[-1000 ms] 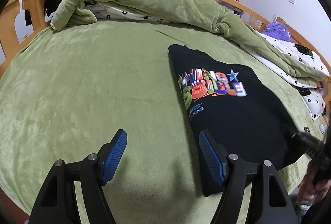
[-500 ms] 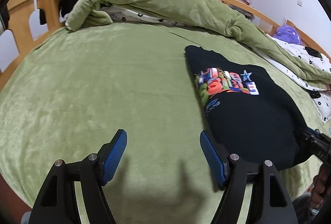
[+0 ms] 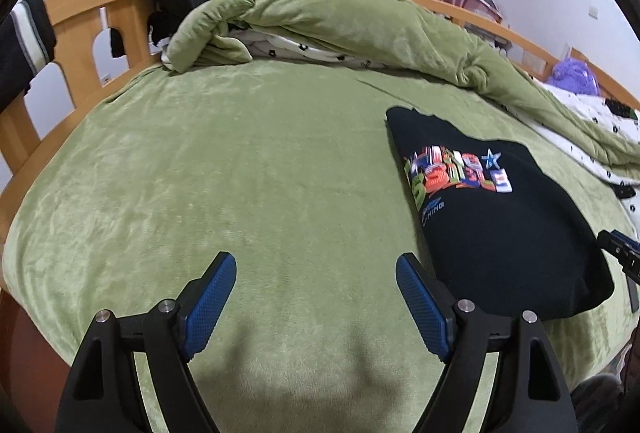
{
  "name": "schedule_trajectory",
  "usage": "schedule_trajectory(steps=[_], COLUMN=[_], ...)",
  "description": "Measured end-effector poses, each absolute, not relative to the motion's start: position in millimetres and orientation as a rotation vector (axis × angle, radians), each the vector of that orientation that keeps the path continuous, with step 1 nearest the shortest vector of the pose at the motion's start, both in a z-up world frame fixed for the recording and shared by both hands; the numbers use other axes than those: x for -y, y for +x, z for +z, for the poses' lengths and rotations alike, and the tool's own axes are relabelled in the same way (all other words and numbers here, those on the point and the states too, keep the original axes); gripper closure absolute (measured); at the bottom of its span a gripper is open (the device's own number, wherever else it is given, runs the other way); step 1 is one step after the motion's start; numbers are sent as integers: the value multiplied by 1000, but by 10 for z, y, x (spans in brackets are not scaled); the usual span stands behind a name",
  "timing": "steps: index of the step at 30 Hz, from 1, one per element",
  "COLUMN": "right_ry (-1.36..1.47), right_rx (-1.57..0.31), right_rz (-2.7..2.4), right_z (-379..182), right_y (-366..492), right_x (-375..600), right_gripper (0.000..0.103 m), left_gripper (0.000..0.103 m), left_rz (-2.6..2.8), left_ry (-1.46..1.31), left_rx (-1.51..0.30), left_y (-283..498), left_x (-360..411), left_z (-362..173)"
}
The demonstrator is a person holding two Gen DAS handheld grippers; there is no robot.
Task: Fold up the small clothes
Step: 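Open the right tool and withdraw both tools from the bundle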
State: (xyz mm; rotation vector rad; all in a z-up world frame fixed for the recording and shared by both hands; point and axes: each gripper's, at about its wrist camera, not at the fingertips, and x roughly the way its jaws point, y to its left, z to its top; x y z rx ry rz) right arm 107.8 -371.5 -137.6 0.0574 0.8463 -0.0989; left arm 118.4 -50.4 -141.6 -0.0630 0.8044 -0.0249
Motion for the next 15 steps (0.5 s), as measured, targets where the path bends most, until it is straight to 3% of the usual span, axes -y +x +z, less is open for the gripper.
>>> schedule_trajectory(steps=[15], right_ry=[76], right_rx=[-826], right_rz=[-93], right_z=[-1180], right_y=[919], right_x=[3779], right_gripper=[57], left_gripper=[23], left_rz=[-33], left_ry=[-100], left_rx=[-779], left_y=[1024], left_x=[453], left_z=[-1269])
